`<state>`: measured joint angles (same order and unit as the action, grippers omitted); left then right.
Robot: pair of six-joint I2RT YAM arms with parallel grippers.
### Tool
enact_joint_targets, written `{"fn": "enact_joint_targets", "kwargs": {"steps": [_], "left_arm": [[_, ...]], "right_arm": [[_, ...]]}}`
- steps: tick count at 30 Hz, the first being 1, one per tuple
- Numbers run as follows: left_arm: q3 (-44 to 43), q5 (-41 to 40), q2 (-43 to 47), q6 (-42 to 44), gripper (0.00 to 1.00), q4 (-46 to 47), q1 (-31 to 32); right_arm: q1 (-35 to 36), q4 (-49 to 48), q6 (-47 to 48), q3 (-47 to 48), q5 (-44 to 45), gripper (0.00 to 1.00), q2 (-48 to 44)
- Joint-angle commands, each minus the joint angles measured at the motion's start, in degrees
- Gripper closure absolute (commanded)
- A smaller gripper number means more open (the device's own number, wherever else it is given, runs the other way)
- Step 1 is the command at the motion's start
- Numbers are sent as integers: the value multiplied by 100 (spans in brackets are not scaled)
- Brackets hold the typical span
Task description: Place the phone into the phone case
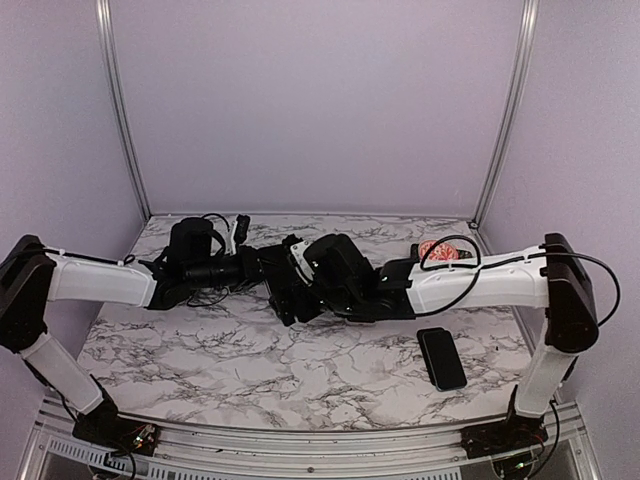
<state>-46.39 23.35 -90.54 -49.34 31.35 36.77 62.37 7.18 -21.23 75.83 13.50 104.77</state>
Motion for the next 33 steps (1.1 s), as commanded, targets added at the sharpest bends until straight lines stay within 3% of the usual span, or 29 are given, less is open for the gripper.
{"fn": "enact_joint_targets", "kwargs": {"steps": [1,4,7,10,14,17,20,23,24,28,29,30,31,33], "left_arm": [[-392,443,859,1530,100,-150,45],[-434,532,1433,2440,100,-347,204],[-383,825,1949,3261,100,-429,471],[-382,940,2290,3766,100,-576,790],[-461,902,2505,4176,100,-813,1074],[-544,836,2535,4385,100,-886,1232],[-641,766,2489,4456,100,-963,1319],[-692,715,2489,4548,100,-1074,1369],[-714,678,2487,4583,100,-1109,1374],[-847,659,2424,4624,100,-1241,1405],[-880,684,2419,4616,94,-1267,1403],[-909,706,2419,4607,83,-1291,1403],[-929,721,2448,4605,65,-1312,1403],[-922,735,2584,4654,48,-1360,1411]], "right_arm": [[-65,-500,1079,-519,-504,1,-1056],[-244,-821,1821,-1145,-1484,1,-1891],[-597,-1380,2314,-1713,-3044,1,-2477],[-643,-1510,2660,-1669,-3616,2,-2550],[-640,-1553,2879,-1389,-4336,12,-2289],[-641,-1392,2842,-1105,-4729,28,-1901],[-641,-1307,2785,-890,-5125,55,-1694],[-638,-1564,2680,-969,-5460,94,-1679],[-638,-1593,2673,-981,-5468,100,-1683],[-643,-1687,2727,-958,-5604,100,-1741],[-639,-1695,2746,-934,-5682,100,-1767],[-638,-1695,2774,-899,-5736,100,-1805],[-638,-1688,2800,-876,-5799,100,-1849],[-644,-1719,2845,-869,-5948,100,-1988]]}}
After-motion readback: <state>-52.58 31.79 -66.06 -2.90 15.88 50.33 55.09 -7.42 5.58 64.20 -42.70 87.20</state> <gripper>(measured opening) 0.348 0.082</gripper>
